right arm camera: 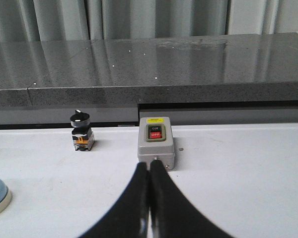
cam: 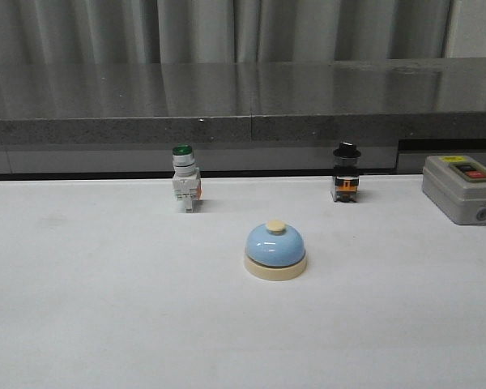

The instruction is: Place and press bell with both arms

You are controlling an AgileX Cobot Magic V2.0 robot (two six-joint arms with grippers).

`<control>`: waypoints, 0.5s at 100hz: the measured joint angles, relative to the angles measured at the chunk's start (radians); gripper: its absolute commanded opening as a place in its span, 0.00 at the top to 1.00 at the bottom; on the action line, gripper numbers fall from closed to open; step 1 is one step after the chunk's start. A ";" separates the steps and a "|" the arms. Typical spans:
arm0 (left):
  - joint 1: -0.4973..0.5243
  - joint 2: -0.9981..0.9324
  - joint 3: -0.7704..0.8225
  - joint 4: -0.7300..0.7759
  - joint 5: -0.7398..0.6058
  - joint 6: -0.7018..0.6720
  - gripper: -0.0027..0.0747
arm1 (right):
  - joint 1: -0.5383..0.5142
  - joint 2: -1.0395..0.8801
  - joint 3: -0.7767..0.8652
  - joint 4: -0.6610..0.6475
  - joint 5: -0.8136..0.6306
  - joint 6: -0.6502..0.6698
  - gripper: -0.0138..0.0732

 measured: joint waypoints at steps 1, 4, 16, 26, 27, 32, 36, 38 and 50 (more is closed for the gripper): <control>0.003 -0.003 0.000 0.000 -0.002 0.000 0.99 | 0.000 0.000 0.000 0.000 0.000 0.000 0.91; 0.005 -0.013 0.000 0.000 -0.019 0.000 0.99 | 0.000 0.000 0.000 0.000 0.000 0.000 0.91; 0.010 -0.018 0.000 0.000 -0.047 0.000 0.99 | 0.000 0.000 0.000 0.000 0.000 0.000 0.91; 0.012 -0.018 0.000 0.000 -0.047 0.000 0.99 | 0.000 0.000 0.000 0.000 0.000 0.000 0.91; 0.012 -0.018 0.000 0.000 -0.047 0.000 0.99 | 0.000 0.000 0.000 0.000 0.000 0.000 0.91; 0.012 -0.018 0.000 0.000 -0.047 0.000 0.99 | 0.000 0.000 0.000 0.000 0.000 0.000 0.91; 0.012 -0.018 0.000 0.000 -0.046 0.000 0.99 | 0.000 0.000 0.000 0.000 0.000 0.000 0.91; 0.012 -0.018 0.000 0.000 -0.046 0.000 0.99 | 0.000 0.000 0.000 0.000 0.000 0.000 0.91; 0.012 -0.018 0.000 0.000 -0.046 0.000 0.99 | 0.000 0.000 0.000 0.000 0.000 0.000 0.91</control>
